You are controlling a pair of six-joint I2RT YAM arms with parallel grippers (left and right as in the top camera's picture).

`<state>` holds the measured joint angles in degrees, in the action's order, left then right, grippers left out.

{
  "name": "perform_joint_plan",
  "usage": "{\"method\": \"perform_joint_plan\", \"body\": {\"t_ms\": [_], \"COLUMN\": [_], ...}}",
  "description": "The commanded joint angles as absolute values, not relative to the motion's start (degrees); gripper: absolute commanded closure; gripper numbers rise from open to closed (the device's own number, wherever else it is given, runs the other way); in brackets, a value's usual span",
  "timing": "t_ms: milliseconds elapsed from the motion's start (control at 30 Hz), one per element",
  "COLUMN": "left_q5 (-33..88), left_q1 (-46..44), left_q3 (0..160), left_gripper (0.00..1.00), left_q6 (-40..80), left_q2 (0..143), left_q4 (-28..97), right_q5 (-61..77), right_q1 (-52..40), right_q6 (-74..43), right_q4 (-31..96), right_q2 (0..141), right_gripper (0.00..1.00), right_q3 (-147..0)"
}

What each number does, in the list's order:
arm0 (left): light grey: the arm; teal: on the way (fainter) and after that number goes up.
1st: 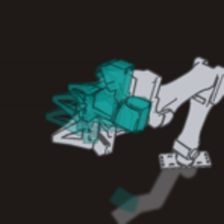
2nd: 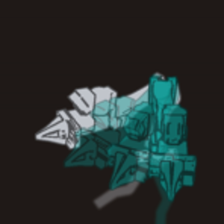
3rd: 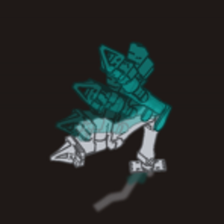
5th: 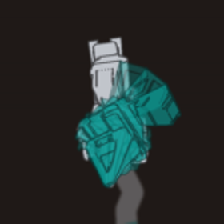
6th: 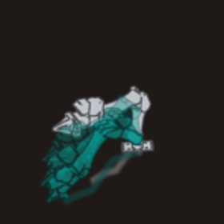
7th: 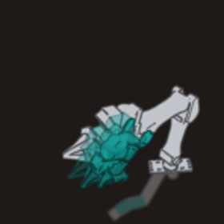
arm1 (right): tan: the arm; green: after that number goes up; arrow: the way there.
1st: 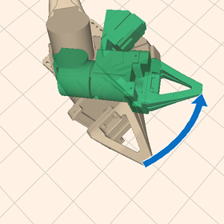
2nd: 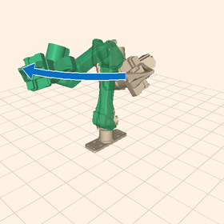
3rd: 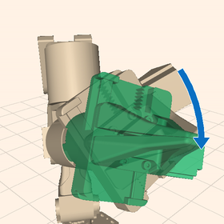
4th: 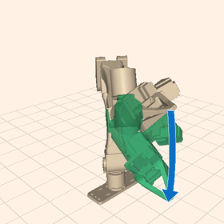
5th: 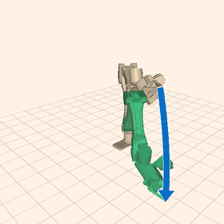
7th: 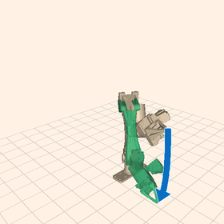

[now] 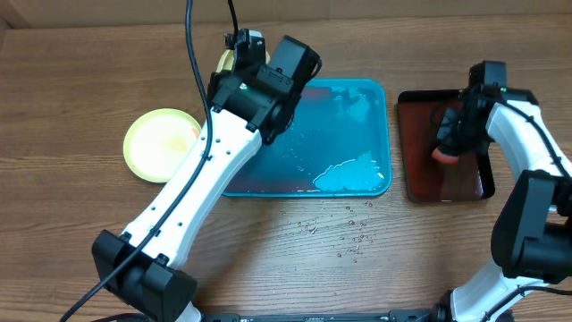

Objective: Clean dirty plates on tray and stack at the side
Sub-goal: 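Stack the yellow plate onto the plates at left and release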

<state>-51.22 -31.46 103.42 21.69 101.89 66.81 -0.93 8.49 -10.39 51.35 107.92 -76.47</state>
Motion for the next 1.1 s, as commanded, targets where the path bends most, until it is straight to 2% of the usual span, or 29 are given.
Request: {"method": "perform_joint_plan", "body": {"t_ms": [0,367,433,533,633,800,933,1067], "left_q5": [-44.9,-36.8,-42.6,-60.0,-64.5,-42.2,-14.5,7.7], "left_q1": [-30.5,-26.1,-25.5,-25.1,-24.6,-16.5,-0.2,11.4], "left_q3": [103.2,108.6,110.7,112.1,112.1,110.3,105.0,102.0], "left_gripper": [0.96,0.96,0.96,0.96,0.96,0.96,0.96,0.96], "left_q6": [17.5,14.8,14.7,18.3,22.0,26.2,17.2,8.8], "left_q2": [100.1,100.0,100.0,100.0,100.0,100.1,100.1,100.1], "left_q4": [65.8,68.8,71.2,74.5,77.0,78.8,74.0,70.0], "right_q5": [-1.5,0.0,1.0,2.3,2.7,2.7,2.7,2.7], "right_q1": [8.3,8.3,8.3,8.3,8.3,8.3,8.3,8.3], "right_q6": [-9.8,-8.7,-8.7,-8.7,-8.7,-8.7,-8.6,-8.7], "right_q4": [49.1,46.5,46.5,46.5,46.6,46.8,46.8,46.8], "right_q2": [107.0,107.0,107.0,107.0,107.0,107.0,107.0,107.0], "right_gripper": [0.96,0.96,0.96,0.96,0.96,0.96,0.96,0.96], "right_q3": [-73.4,-71.6,-71.6,-71.6,-71.6,-71.6,-71.6,-71.6]}}
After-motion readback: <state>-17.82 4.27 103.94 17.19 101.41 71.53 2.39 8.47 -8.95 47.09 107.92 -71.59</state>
